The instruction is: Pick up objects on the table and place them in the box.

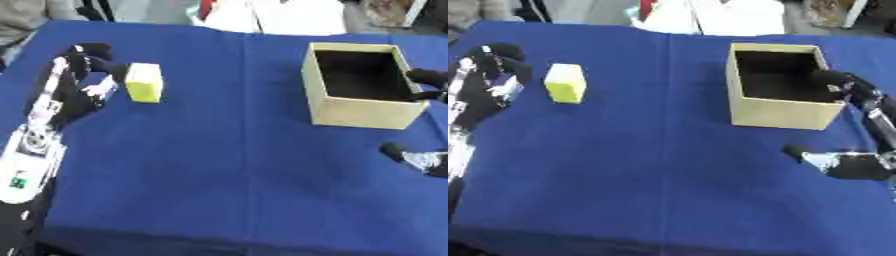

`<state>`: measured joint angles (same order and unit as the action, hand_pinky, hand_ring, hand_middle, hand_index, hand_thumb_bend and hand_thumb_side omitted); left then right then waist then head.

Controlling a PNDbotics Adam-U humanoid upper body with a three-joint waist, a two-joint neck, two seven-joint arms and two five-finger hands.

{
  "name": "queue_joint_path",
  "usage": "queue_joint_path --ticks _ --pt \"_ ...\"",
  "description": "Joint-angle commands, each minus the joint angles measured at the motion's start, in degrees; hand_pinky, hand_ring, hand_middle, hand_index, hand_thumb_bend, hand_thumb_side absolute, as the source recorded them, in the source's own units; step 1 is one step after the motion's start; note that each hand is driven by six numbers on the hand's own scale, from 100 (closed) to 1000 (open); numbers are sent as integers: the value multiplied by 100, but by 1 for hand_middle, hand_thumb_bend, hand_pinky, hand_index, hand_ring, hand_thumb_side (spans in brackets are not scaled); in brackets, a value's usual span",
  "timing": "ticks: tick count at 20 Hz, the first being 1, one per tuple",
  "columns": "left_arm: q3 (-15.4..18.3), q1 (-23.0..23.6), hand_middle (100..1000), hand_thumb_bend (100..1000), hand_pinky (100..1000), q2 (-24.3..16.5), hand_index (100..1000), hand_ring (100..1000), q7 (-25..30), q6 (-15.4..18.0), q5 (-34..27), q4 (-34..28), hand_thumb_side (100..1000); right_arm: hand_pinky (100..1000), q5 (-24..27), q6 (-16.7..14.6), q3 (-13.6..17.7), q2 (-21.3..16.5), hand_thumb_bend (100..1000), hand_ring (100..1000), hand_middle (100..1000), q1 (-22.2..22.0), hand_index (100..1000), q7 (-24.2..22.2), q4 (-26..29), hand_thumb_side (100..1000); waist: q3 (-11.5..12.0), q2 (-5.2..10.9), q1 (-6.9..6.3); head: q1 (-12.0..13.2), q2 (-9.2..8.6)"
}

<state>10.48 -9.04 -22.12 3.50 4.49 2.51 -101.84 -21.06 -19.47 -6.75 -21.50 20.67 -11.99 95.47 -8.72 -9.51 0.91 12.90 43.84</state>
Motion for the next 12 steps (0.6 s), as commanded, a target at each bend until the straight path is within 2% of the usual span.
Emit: queue_joint_path --ticks 1,12 --pt "40 -27 612 455 756 -69 741 579 16 7 -23 -79 400 786 56 15 37 -63 609 918 872 60 954 5 68 389 0 79 -4 -6 28" --pt "35 -28 612 456 756 -70 740 579 17 15 -23 -77 400 782 126 57 32 -55 578 911 866 54 951 21 58 397 -6 92 -25 6 28"
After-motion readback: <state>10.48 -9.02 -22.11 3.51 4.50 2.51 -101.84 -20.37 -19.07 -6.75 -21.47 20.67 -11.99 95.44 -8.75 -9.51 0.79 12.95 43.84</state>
